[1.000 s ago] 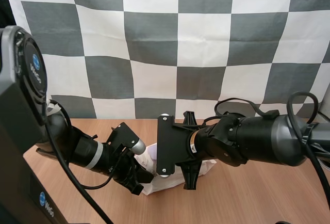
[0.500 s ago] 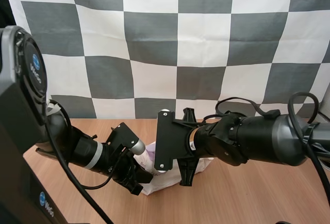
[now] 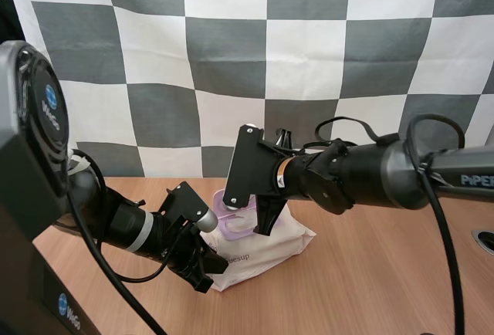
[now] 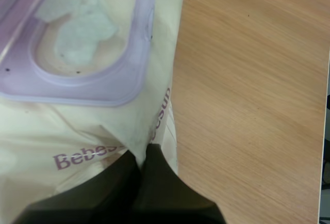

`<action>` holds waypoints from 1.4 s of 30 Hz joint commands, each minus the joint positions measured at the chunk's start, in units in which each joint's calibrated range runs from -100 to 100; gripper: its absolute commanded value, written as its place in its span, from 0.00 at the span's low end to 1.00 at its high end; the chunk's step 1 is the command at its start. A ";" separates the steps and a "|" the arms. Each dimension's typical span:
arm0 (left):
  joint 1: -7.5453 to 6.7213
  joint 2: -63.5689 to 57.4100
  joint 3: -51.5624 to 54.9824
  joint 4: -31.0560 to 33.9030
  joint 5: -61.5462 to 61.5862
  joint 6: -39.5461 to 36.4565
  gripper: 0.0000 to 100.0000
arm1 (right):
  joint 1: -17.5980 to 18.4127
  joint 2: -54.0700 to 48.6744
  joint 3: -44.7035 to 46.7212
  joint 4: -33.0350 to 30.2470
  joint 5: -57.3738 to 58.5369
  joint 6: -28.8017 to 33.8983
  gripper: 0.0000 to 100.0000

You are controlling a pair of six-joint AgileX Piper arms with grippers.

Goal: Open the wet wipes lid

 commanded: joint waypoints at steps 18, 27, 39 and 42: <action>-0.03 -3.87 0.03 0.82 -6.62 0.97 0.00 | -1.64 27.27 -14.01 -0.39 -4.51 -0.16 0.00; -0.03 -6.08 0.03 -0.11 -14.27 -1.45 0.52 | -1.64 19.47 -14.01 5.88 7.86 -0.16 0.17; -0.03 -36.24 -3.61 9.76 -24.37 -20.05 0.88 | -1.64 -8.59 -14.01 3.98 27.12 12.63 0.50; -0.03 -47.58 -7.96 12.33 -24.37 -29.27 0.46 | -1.64 -18.54 -14.01 -0.88 31.69 18.12 0.14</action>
